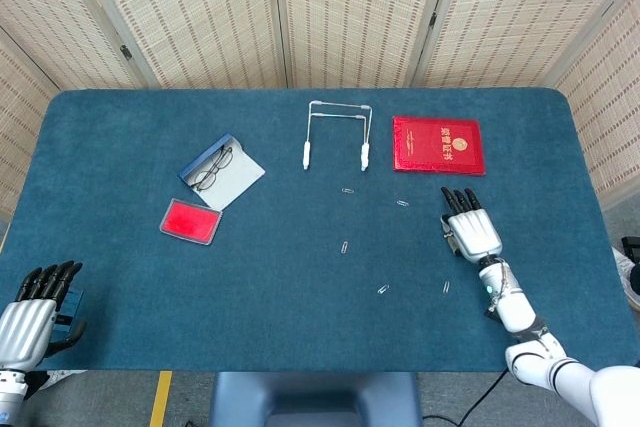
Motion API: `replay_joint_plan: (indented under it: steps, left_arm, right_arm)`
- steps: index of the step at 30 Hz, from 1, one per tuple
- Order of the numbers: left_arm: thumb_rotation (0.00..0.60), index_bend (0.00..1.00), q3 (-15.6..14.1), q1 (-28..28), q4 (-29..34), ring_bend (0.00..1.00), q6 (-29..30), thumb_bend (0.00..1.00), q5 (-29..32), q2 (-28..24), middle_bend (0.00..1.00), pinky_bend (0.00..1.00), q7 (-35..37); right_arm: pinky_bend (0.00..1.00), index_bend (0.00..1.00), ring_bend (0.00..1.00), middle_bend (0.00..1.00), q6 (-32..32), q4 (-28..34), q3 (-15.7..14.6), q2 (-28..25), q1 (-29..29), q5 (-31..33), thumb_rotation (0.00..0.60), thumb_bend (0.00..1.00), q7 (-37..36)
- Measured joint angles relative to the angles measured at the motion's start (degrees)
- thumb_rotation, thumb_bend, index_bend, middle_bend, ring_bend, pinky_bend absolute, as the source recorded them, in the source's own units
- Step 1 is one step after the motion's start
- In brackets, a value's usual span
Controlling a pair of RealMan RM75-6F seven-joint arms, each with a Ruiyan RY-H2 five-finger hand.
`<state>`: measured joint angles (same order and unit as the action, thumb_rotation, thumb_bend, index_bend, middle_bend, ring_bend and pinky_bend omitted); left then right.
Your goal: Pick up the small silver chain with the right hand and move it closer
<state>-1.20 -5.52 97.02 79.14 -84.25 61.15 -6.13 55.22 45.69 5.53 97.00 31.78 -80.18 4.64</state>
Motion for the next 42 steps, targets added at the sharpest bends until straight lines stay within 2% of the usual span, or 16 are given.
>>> replay_joint_plan:
  steps: [5, 14, 26, 42]
  left_arm:
    - [0.6, 0.0, -0.1, 0.1, 0.0, 0.09, 0.2, 0.4, -0.3, 0.0, 0.09, 0.01, 0.1]
    - [0.6, 0.0, -0.1, 0.2, 0.2, 0.09, 0.4, 0.4, -0.3, 0.3, 0.09, 0.01, -0.8]
    - [0.6, 0.0, 0.0, 0.2, 0.2, 0.09, 0.4, 0.4, 0.0, 0.4, 0.09, 0.01, -1.2]
    - [0.6, 0.0, 0.0, 0.2, 0.1, 0.09, 0.5, 0.4, -0.3, 0.0, 0.09, 0.01, 0.1]
  right_arm:
    - [0.0, 0.82, 0.03, 0.09, 0.9, -0.1, 0.1, 0.3, 0.0, -0.1, 0.6, 0.53, 0.1]
    - [0.0, 0.91, 0.05, 0.14, 3.2, 0.9, 0.2, -0.1, -0.4, -0.5, 0.6, 0.55, -0.4]
    - [0.0, 0.92, 0.06, 0.15, 6.3, 2.0, 1.1, -0.7, -0.8, -0.8, 0.6, 0.55, -1.2]
    - [0.0, 0.92, 0.07, 0.16, 7.0, 9.6, 4.6, -2.9, 1.9, 0.7, 0.6, 0.55, 2.4]
